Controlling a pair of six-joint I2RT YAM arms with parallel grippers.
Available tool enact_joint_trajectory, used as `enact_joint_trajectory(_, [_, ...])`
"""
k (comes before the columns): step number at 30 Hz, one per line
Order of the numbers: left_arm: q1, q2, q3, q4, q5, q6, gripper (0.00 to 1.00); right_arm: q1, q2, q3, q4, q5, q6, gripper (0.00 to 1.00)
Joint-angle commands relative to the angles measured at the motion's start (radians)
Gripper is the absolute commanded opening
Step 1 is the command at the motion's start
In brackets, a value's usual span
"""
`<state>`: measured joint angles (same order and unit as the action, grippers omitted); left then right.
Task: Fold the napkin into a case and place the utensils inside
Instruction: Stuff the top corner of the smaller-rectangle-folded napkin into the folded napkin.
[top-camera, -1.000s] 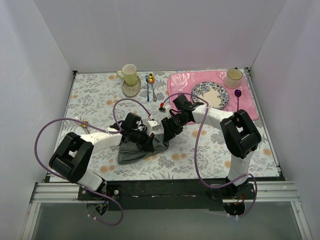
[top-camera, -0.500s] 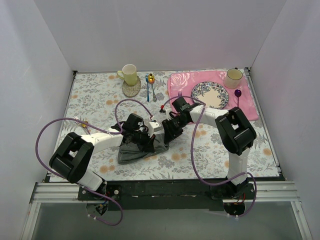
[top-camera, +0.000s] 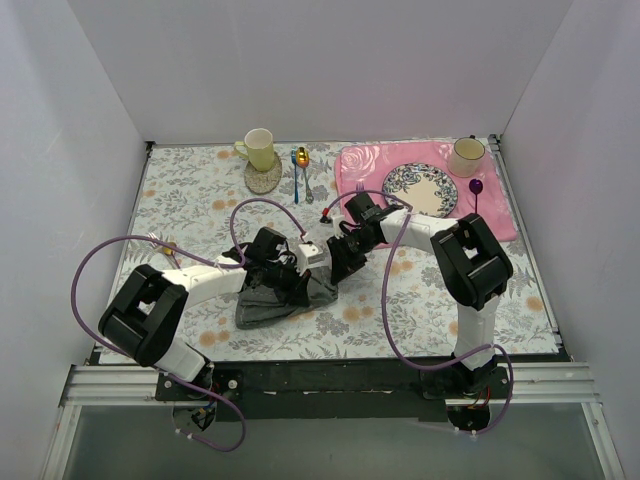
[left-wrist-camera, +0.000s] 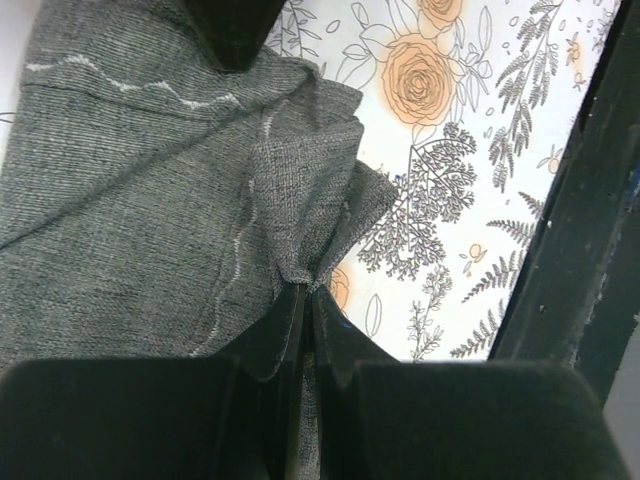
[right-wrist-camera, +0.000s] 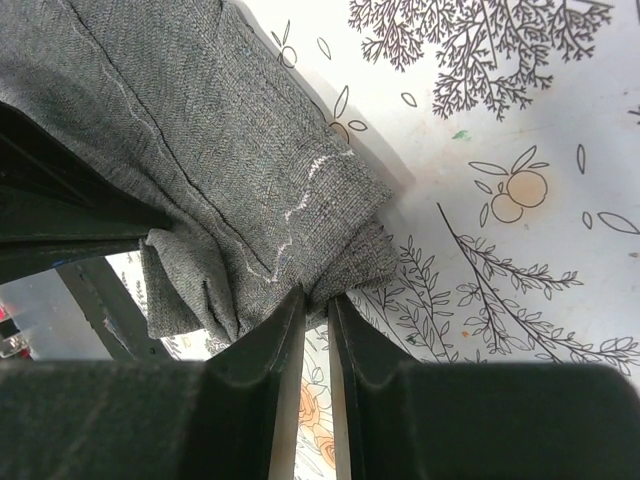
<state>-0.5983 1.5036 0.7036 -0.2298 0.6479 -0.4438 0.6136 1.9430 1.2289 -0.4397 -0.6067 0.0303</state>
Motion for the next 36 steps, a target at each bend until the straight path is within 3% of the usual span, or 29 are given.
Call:
enact_joint_trajectory(1, [0.0,-0.048,0.048,-0.031,0.084,-0.045,0.0,-0.005,-0.024,-0.006,0.035,0.025,-0.061,0.22])
enact_joint_trajectory(16, [0.117,0.141,0.131,-0.14,0.211,-0.136,0.0,-0.002,-0.062,-0.011,0.053,0.088,-0.141,0.29])
enact_joint_trajectory(25, [0.123,0.205,0.169,-0.18,0.22,-0.121,0.0,0.009,-0.197,-0.034,0.131,0.013,-0.153,0.34])
enact_joint_trajectory(36, [0.153,0.247,0.186,-0.192,0.245,-0.136,0.0,0.126,-0.223,-0.091,0.242,0.114,-0.302,0.3])
